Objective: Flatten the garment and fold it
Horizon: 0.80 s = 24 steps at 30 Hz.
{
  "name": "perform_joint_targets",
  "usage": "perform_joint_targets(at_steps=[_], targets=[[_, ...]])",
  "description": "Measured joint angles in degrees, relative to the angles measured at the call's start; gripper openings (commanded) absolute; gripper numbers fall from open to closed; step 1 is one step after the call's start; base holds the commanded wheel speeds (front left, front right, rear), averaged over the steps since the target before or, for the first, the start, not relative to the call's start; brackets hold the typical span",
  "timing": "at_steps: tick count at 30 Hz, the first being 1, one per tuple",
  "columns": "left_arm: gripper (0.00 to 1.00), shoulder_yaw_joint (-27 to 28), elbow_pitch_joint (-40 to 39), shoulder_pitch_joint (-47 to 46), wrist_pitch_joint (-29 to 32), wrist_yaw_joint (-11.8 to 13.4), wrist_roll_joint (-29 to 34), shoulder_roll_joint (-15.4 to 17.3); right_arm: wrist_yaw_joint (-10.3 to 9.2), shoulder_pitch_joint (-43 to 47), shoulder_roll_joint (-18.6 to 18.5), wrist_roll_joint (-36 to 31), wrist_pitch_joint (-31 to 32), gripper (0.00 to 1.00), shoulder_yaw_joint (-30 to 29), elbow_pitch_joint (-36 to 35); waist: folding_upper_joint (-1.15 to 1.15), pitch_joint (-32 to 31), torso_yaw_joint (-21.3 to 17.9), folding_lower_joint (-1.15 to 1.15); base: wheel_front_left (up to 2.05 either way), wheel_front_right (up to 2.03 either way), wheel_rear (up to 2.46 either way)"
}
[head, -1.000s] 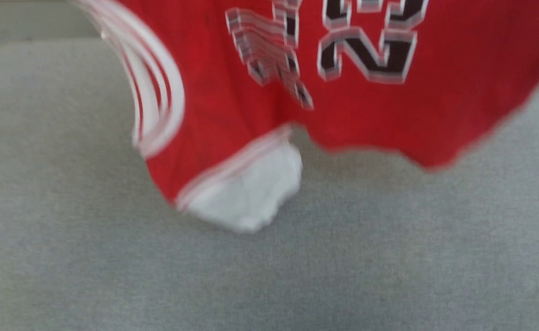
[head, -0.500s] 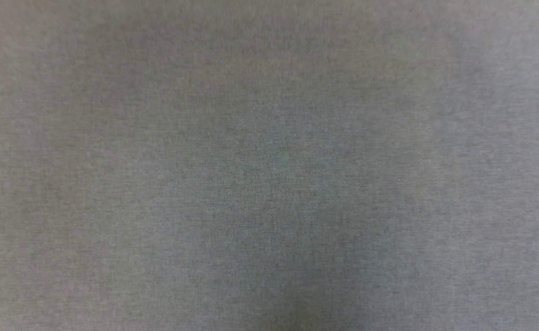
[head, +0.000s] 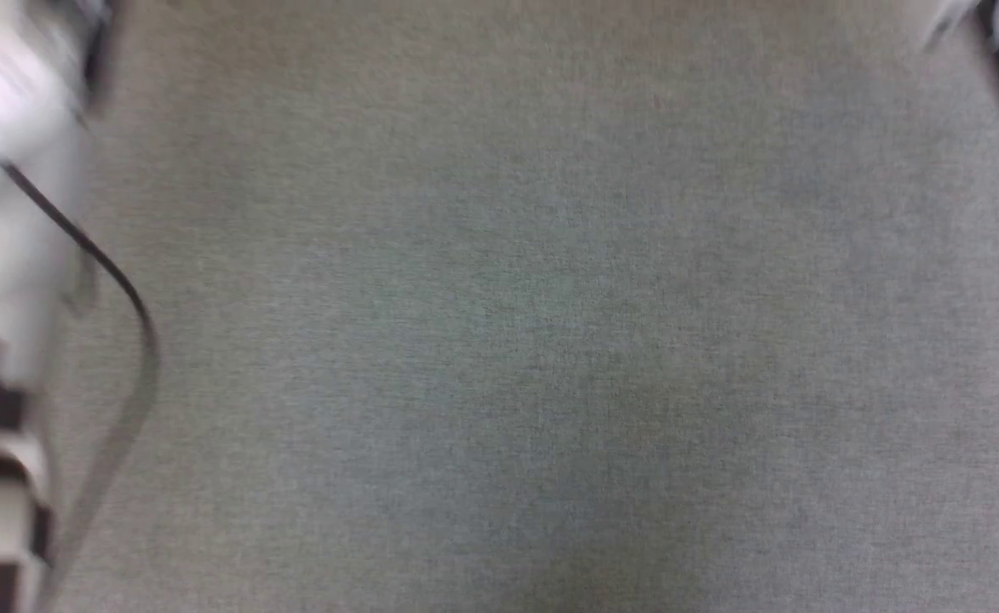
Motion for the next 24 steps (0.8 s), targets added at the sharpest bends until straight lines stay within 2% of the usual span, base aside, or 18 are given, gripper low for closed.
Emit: perform_joint_targets(at_steps=[5,9,14,19,24], targets=[[0.0,-1.43,-1.59,15.16,-0.16,-0.16,-1.19,-0.14,0.0,9.0,-0.82,3.6,-1.86,0.0,5.84,0.99,0.0,-4.13,0.98,0.0,0.0,0.0,0.0],[0.0,-2.64,-2.2,27.22,1.72,-0.2,-5.92,0.99,0.0,16.85,-2.23,8.11,-1.62,0.0,10.33,0.85,0.0,-8.23,1.61,-0.01,0.0,0.0,0.0],[0.0,-4.19,-7.72,39.67,8.44,-0.23,-11.29,5.59,0.0,26.14,-5.88,14.52,1.51,0.0,15.66,-1.87,0.0,-13.93,2.21,-0.02,0.0,0.0,0.0],[0.0,-4.91,-18.07,54.09,15.94,0.04,-16.85,11.35,0.0,34.68,-11.02,21.41,6.52,0.0,18.63,-6.65,0.0,-20.35,2.59,-0.02,0.0,0.0,0.0],[0.0,-3.97,-29.3,66.16,21.06,3.77,-21.9,15.5,0.0,41.92,-15.46,26.74,10.6,0.0,19.53,-12.12,0.0,-25.9,2.71,-0.02,0.0,0.0,0.0]])
